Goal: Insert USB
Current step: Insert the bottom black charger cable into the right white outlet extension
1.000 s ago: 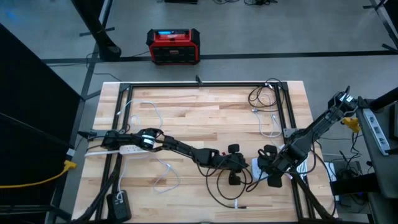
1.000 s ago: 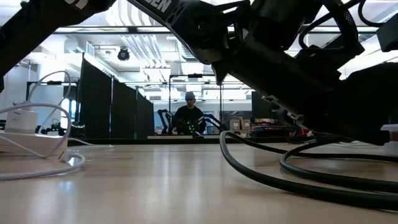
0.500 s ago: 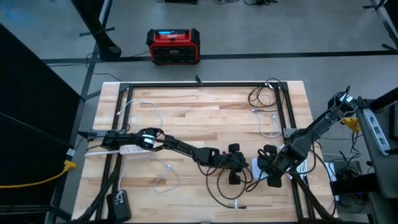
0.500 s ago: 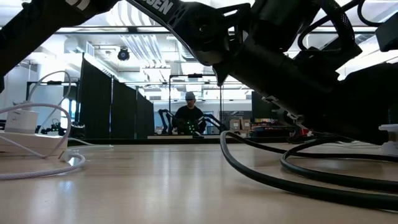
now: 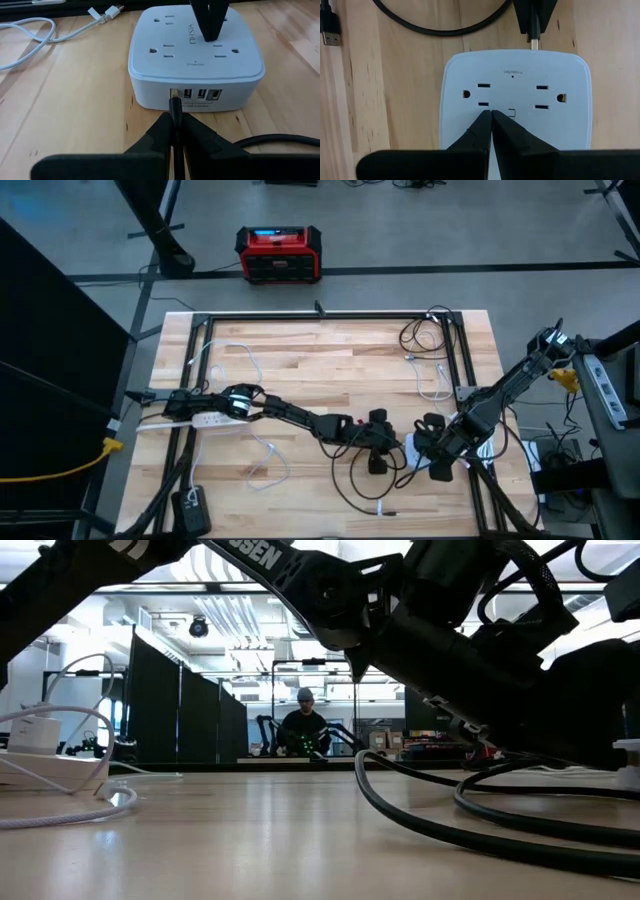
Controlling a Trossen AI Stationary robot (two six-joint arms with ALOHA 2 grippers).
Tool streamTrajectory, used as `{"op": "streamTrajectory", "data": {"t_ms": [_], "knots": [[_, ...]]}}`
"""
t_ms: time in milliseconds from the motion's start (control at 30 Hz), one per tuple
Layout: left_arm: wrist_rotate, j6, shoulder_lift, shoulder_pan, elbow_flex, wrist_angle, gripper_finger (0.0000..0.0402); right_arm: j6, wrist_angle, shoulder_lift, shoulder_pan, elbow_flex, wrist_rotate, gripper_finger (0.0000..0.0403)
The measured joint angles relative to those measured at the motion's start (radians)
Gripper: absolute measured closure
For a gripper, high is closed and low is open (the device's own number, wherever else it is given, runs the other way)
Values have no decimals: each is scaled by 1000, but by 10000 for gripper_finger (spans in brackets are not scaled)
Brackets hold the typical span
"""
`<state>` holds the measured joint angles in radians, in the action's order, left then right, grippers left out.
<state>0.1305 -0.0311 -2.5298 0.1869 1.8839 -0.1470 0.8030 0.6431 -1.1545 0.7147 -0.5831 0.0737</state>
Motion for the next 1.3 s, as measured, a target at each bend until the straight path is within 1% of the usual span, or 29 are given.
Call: {"op": "streamTrajectory", "data": {"t_ms": [167,433,600,700,800,867,1067,1300], "knots": [[-18,20,0,-2,0,-17,380,-6,-7,-11,-1,-1,1,403],[-18,22,0,-2,0,-18,380,-29,-19,-33,-2,-5,4,403],[-15,24,0,-2,0,-21,380,-18,78,-13,-2,-67,13,403],[-13,26,0,-2,0,-18,380,43,162,-7,-3,-116,12,403],[-10,26,0,-2,0,-13,380,90,218,-7,1,-128,-4,403],[-9,26,0,-2,0,-13,380,112,217,-7,2,-123,-23,403],[-8,26,0,-2,0,-3,380,155,218,-16,3,-66,-28,403],[-8,22,0,-2,0,2,380,170,129,-7,3,-1,-31,403]]}}
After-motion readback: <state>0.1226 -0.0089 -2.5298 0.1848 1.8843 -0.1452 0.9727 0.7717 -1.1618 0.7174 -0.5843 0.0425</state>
